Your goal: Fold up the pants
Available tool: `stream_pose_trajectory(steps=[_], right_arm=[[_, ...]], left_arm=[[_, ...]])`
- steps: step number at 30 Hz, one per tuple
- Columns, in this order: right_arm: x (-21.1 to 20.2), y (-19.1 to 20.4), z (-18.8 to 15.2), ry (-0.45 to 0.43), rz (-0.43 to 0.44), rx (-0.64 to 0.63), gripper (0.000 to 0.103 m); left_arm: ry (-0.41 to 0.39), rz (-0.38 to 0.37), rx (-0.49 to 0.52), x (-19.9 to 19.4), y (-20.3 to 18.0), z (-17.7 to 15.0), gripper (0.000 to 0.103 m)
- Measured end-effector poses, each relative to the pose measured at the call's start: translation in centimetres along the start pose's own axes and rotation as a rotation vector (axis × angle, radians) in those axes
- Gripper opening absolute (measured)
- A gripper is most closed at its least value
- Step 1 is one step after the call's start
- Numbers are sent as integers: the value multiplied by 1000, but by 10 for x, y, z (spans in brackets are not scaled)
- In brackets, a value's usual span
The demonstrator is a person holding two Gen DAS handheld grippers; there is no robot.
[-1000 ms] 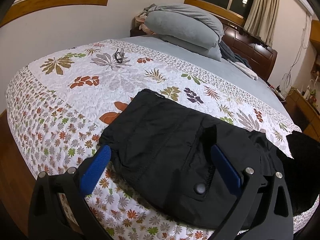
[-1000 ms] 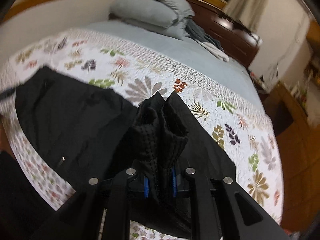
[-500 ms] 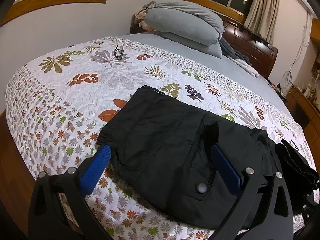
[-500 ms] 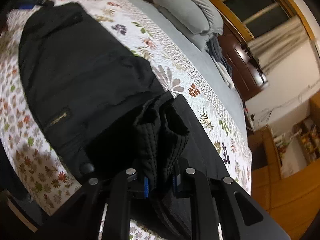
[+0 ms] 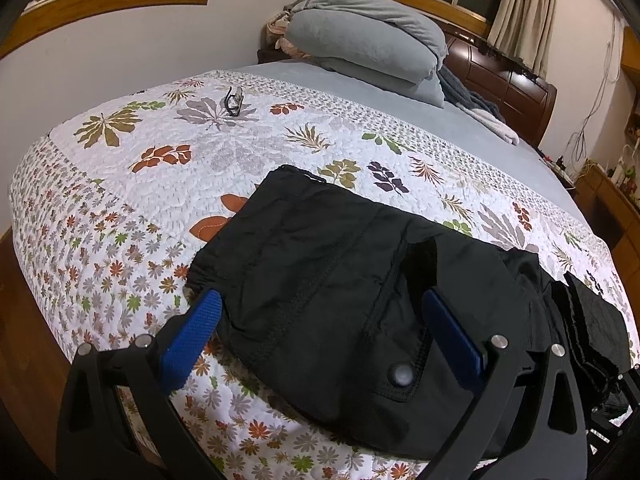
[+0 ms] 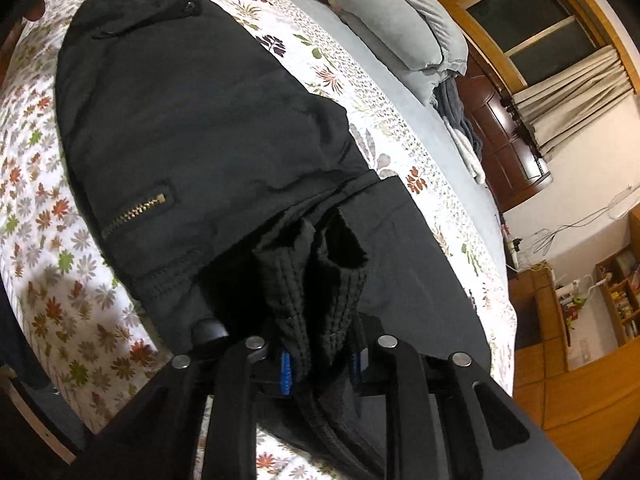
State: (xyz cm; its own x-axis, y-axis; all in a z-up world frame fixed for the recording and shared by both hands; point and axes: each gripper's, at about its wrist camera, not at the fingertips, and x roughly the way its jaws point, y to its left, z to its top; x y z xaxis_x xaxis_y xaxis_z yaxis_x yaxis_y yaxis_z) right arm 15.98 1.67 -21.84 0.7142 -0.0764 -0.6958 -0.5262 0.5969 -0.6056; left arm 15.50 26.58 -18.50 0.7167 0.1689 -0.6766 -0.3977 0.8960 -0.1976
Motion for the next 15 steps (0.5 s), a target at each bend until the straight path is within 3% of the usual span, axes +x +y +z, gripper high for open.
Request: stream_pose_trajectory(steps=[6,11,15], right_arm=[[-6,-4,1,-23,47,42,40],[-31,-17,0,-80,173,140,50],[-61,-44,-7,-156,360,286,57]], left_arm=[[-5,3,2,-1,0,0,100],[-4,5,-4,-2,2,-1,100],[-8,5,-1,-4,3,-2,100]])
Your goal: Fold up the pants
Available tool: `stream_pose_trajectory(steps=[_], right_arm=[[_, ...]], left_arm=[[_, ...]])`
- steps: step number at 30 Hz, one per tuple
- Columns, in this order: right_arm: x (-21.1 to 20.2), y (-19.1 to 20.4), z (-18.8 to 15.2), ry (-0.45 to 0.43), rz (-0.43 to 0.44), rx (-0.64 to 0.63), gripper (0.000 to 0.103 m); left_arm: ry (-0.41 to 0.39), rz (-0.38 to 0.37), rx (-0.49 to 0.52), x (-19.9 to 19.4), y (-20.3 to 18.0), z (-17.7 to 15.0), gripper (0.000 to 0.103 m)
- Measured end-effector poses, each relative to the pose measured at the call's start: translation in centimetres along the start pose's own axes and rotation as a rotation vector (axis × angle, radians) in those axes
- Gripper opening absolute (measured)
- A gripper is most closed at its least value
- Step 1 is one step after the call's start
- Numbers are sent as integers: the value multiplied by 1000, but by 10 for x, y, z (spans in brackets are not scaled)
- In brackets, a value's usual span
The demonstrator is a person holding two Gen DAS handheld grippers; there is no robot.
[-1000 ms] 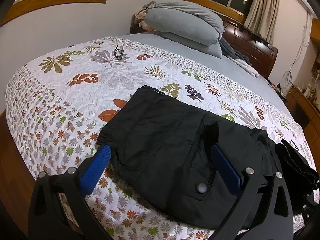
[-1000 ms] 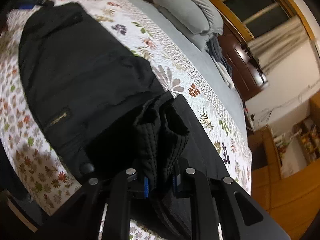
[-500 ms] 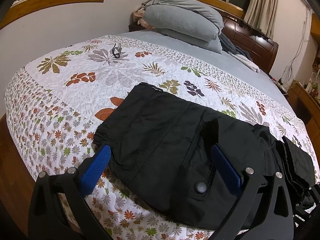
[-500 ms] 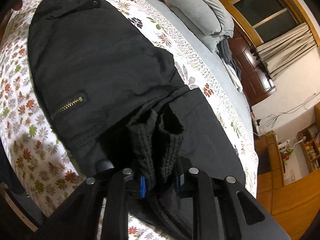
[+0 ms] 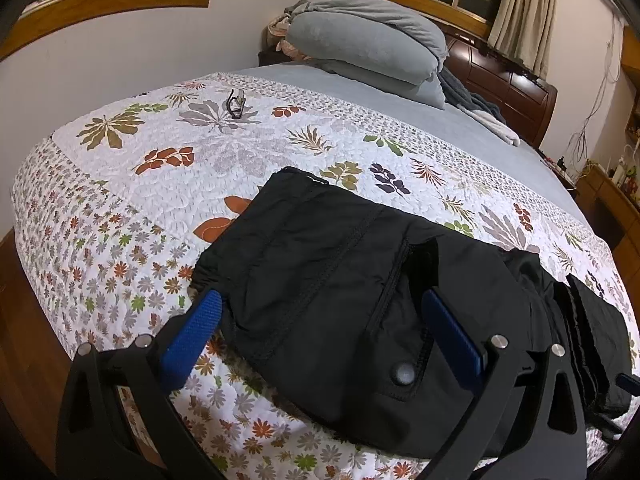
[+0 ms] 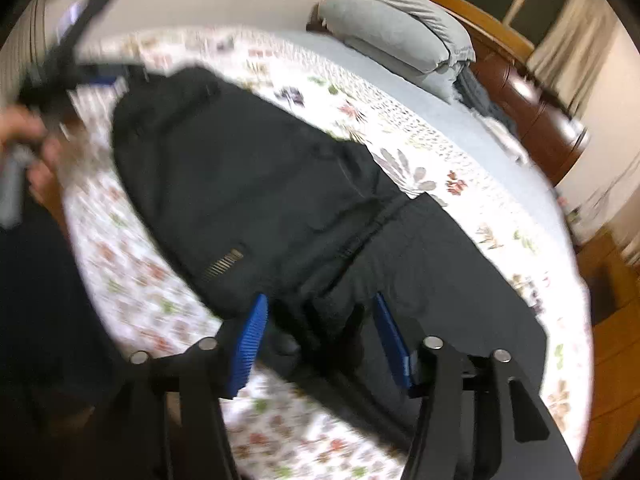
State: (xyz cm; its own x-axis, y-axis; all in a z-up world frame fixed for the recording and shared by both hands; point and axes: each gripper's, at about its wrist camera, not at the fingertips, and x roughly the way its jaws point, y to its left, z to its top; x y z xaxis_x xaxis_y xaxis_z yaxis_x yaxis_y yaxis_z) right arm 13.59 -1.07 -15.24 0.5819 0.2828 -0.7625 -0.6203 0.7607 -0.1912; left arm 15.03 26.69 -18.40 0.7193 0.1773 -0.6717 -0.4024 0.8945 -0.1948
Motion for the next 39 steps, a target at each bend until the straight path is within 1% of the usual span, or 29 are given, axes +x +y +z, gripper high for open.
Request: stream_pose_trajectory(steps=[3,5,6,8,11,16,22,24,27,29,30,31,32,33,35,37,39], right_arm=[[-21,-22,3,-55,52,107,57],[-25,-45,4,-77,33,197,57],[-21,-59,4,-65,18,250,57],[-5,-73,2,-14,4,302,57],[21,-74,-1,50,-12,299,57],[50,-51,-19,129,-5,248,54],[55,-60,-20,152,55,276,54],[49,-62,-19,142,77,293,54],[31,-72,-21,110,132,357,54],[21,-76,-22,101,157,370,56],[13,-79,-24,95,181,372,61],[9,-82,-24,94,198,371,63],[3,-85,-25,95,218,366,68],[0,-88,-24,94,227,362,71],[-9,-98,-24,96,254,362,73],[-14,-107,-22,105,306,380,74],[-19,-115,-16,105,352,396,81]], left_arm=[[-3,-2,-9,-1,2,0,100],[-4,-5,-15,-2,2,0,100],[-3,-5,-15,-1,2,0,100],[0,-4,-11,-1,0,0,100],[5,-2,1,1,-2,0,100],[7,6,1,2,0,0,100],[21,13,5,5,0,0,100],[35,13,9,8,-1,-1,100],[45,9,-6,9,3,-1,100],[65,-10,-56,2,13,1,100],[78,-34,-103,-3,20,2,100],[95,-94,-179,-10,32,2,100],[121,-155,-255,-14,43,2,100],[145,-190,-315,-17,52,2,100],[168,-217,-399,-24,67,1,100],[178,-250,-470,-30,82,1,100],[213,-288,-553,-28,97,-2,100]])
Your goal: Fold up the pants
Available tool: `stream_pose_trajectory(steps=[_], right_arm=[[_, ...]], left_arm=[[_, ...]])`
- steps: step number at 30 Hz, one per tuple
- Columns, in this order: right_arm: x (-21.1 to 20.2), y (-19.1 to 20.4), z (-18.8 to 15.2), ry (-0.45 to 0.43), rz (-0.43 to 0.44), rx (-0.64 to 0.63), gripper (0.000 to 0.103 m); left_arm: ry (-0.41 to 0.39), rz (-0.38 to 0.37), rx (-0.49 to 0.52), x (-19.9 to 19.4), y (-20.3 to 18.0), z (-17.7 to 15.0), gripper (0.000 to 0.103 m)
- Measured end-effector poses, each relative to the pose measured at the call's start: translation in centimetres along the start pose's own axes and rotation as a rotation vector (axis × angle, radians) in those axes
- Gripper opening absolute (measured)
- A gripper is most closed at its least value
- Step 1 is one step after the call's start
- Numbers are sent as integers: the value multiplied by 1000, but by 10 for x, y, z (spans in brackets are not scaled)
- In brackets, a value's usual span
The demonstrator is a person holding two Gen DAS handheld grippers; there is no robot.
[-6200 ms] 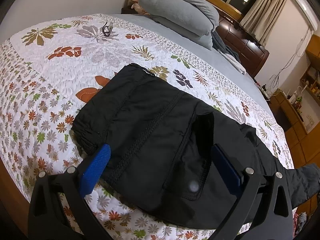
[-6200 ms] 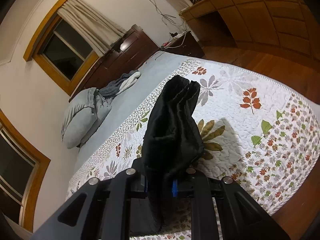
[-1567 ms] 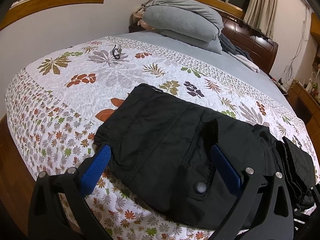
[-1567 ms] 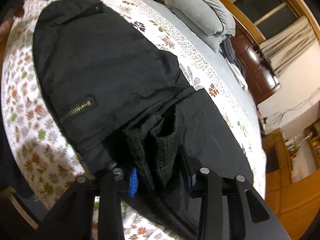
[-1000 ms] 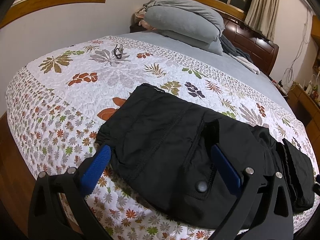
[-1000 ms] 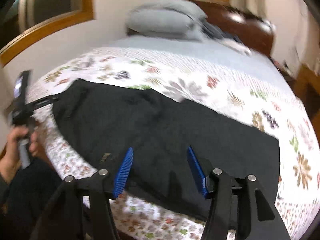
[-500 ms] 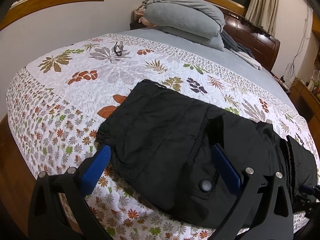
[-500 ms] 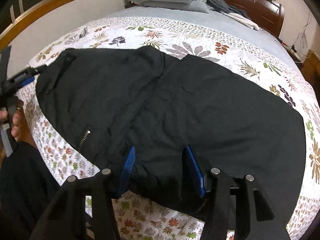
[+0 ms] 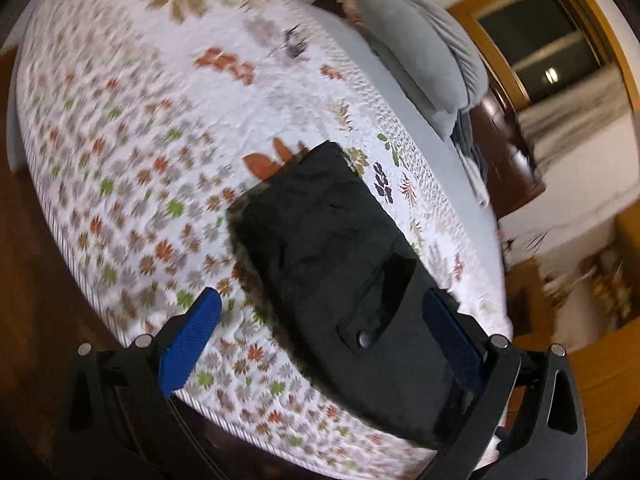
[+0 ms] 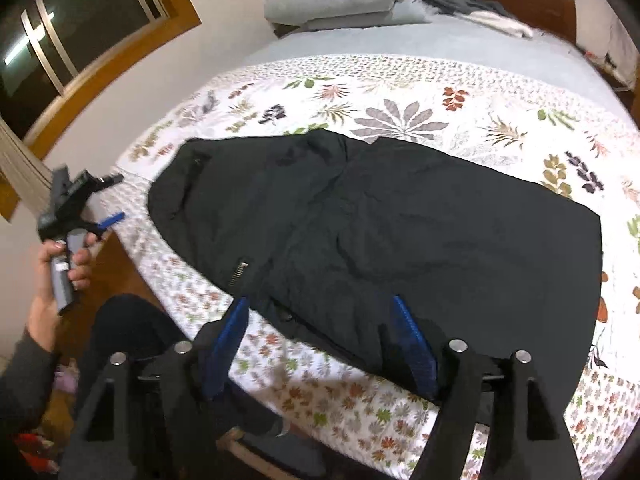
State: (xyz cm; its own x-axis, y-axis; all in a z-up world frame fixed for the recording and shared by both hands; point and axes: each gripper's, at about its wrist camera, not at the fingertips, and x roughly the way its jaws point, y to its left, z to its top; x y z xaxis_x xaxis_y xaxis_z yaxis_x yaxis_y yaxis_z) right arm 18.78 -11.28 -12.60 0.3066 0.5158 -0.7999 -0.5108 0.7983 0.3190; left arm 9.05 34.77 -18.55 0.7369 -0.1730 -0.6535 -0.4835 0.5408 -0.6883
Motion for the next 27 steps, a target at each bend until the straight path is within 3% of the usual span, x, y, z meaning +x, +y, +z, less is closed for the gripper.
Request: stream_pose_trajectory(steps=[3,7,10,14,21,27], right_arm=[[-5,3,17,28,78,4,87],[6,22,49,93,125,-51,87],[18,44,76,149,201,-93,87],[39,74,116,195,232,-148,89],[93,118,173,263,218,-258,91],[140,140,209,304,238,-268,91]], left_arm=[[49,-27,-61,9,11,4,100],[105,-99,-162,31,32,8,100],[99,-154,-190,42,38,10,100],[84,-198,-208,57,38,13,100],[24,-182,-282,74,42,12,100],[-53,-115,-246,73,23,6,100]])
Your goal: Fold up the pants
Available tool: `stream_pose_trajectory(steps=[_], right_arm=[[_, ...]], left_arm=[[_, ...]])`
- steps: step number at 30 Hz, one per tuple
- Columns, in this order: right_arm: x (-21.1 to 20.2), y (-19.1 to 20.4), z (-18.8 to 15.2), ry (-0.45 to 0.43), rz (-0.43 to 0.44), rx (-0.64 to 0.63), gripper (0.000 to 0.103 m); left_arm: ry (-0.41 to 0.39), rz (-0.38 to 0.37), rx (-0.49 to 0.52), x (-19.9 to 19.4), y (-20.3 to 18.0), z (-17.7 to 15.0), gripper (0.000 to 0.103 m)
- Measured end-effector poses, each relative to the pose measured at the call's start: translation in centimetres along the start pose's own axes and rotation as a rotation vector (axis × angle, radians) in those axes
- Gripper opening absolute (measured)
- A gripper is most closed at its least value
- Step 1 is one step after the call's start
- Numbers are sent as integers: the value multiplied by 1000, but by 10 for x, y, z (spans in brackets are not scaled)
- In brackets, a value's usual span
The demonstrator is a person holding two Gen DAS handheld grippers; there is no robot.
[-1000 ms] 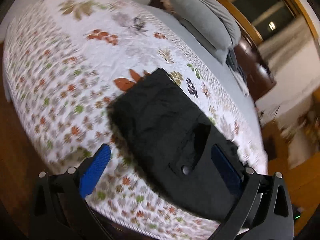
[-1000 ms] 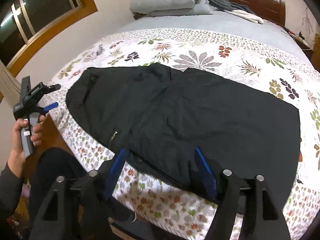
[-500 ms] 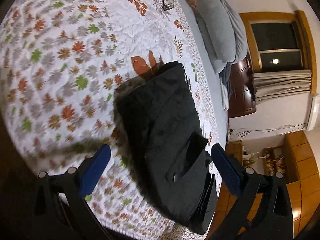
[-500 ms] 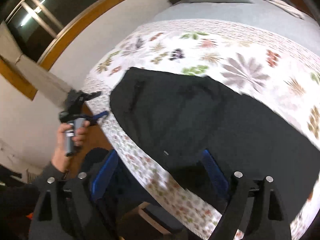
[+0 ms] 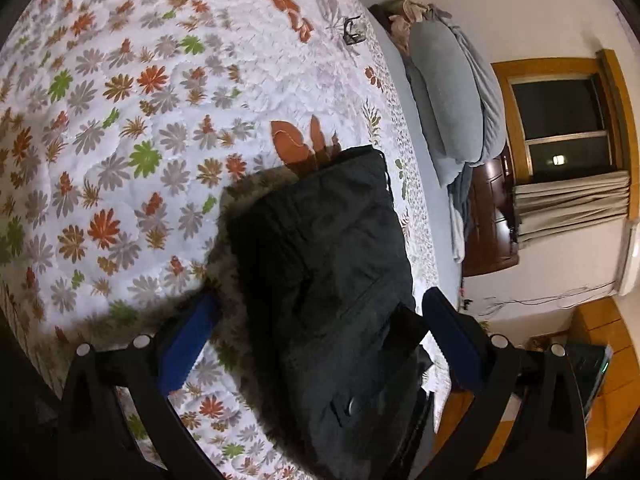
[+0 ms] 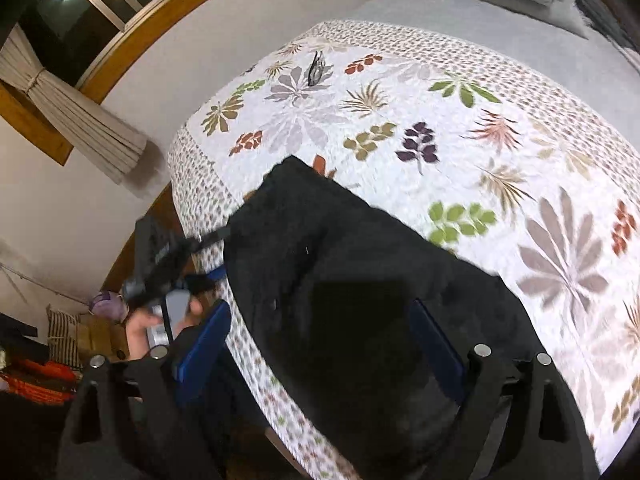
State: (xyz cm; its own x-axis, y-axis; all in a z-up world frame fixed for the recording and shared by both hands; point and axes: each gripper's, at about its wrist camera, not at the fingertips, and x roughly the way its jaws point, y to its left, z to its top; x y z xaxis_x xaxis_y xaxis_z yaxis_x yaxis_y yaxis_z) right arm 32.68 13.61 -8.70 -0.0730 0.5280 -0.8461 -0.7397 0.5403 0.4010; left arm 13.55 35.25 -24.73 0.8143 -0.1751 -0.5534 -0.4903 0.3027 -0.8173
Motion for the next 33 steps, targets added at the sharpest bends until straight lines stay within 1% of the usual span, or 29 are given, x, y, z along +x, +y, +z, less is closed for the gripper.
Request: stream_pose_trajectory(steps=[1,3,6,10,12,15,17,19,23,24,25,27,29,30,31,33], right_arm=[[7,1,7,14,10,-7,91],[20,4,21,41,27,-27,91],[41,8,42,85,53,-62,91],[73,17,71,159,82,-134,93],[90,19,84,190,73,-166,94],[122,20,105,271,64,-218,94],[139,20,114,312,62,-244,94],[160,21,125,362,64,-270,94],[192,20,139,432,74,-306,94],[201,20,143,449,82,-311,94],[206,20,145,458,89,-312,94],[217,21,149,480,119,-314,94],[226,24,150,505,153,-324,94],[232,25,150,520,166,-332,94],[237,26,149,534,169,-336,94],[247,26,147,564,169,-347,94]], left_arm=[[-10,-9,16,-2,-4,-1,100],[-6,-62,26,-3,-7,-3,99],[-9,-39,68,-2,-14,-5,99],[-18,-81,17,-3,0,-5,99],[-31,-82,8,-5,2,-7,99],[-59,-50,19,-10,2,-9,100],[-55,-50,7,-8,5,-8,100],[-47,-47,18,-5,6,-8,100],[-40,-67,14,-6,7,-6,99],[-36,-71,11,-7,8,-6,94],[-31,-72,16,-7,8,-5,78],[-14,-46,34,-6,10,-2,61],[3,-46,16,-2,15,1,60],[5,-45,12,-1,16,2,62],[1,-51,7,-1,16,2,71],[-7,-74,17,-1,12,0,81]])
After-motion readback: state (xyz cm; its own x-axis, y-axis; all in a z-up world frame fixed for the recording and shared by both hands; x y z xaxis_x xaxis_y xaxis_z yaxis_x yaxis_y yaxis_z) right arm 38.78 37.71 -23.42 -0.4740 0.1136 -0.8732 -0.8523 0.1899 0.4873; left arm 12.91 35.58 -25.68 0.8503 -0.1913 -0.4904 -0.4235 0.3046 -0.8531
